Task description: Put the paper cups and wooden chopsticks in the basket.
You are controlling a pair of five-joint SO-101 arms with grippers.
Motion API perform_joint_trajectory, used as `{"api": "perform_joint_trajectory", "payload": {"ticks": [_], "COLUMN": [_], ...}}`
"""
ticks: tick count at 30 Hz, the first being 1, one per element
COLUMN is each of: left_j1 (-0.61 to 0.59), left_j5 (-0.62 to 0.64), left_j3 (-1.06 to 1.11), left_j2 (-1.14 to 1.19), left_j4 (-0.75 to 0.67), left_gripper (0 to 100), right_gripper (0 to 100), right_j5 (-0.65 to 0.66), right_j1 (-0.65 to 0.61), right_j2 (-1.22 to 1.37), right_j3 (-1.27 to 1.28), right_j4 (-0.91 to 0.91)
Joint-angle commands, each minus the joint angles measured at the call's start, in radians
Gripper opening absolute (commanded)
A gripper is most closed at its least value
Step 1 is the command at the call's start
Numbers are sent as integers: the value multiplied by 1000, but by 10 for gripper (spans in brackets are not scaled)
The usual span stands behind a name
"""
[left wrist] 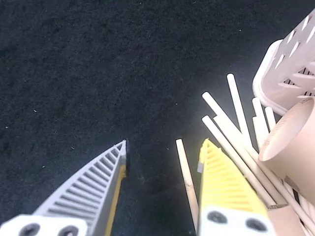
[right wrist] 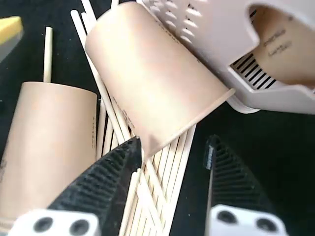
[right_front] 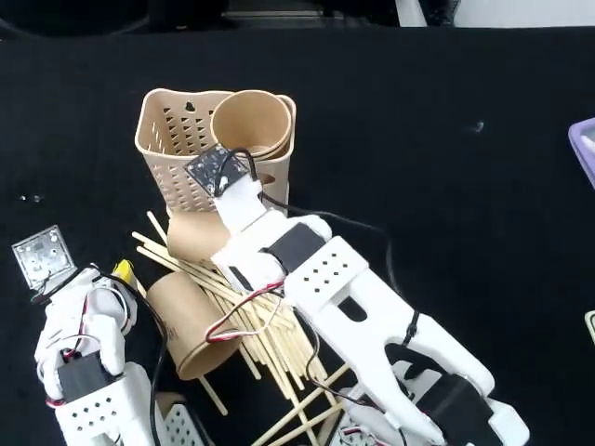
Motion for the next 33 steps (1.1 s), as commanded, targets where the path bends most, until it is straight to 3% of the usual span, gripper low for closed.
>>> {"api": "perform_joint_trajectory", "payload": {"ticks": [1,7,12,14,22,26,33], "left_j1": [-5,-5,-5,-5,-5,-5,-5], "left_j5": [-3,-3,-3,-3,-3,-3,-3], "left_j3": [-8,-8,-8,-8,-8,-8,-8], "left_j2": [-6,-6,-6,-6,-6,-6,-6], "left_j4": [-23,-23,-23,-23,-23,-23,-23], "left_gripper": [241,241,241,241,241,241,241], "right_gripper": [211,206,31,21,11,11,11], "right_j5": [-9,-2,0,3,261,373,647], "right_j1": [-15,-54,-77,-72,-58,40,410], "right_j2": [-45,-53,-54,-58,-351,-526,-567], "right_j3": [61,96,93,90,10,-90,-154], "right_j4": [-106,-132,-133,-126,161,345,603]}}
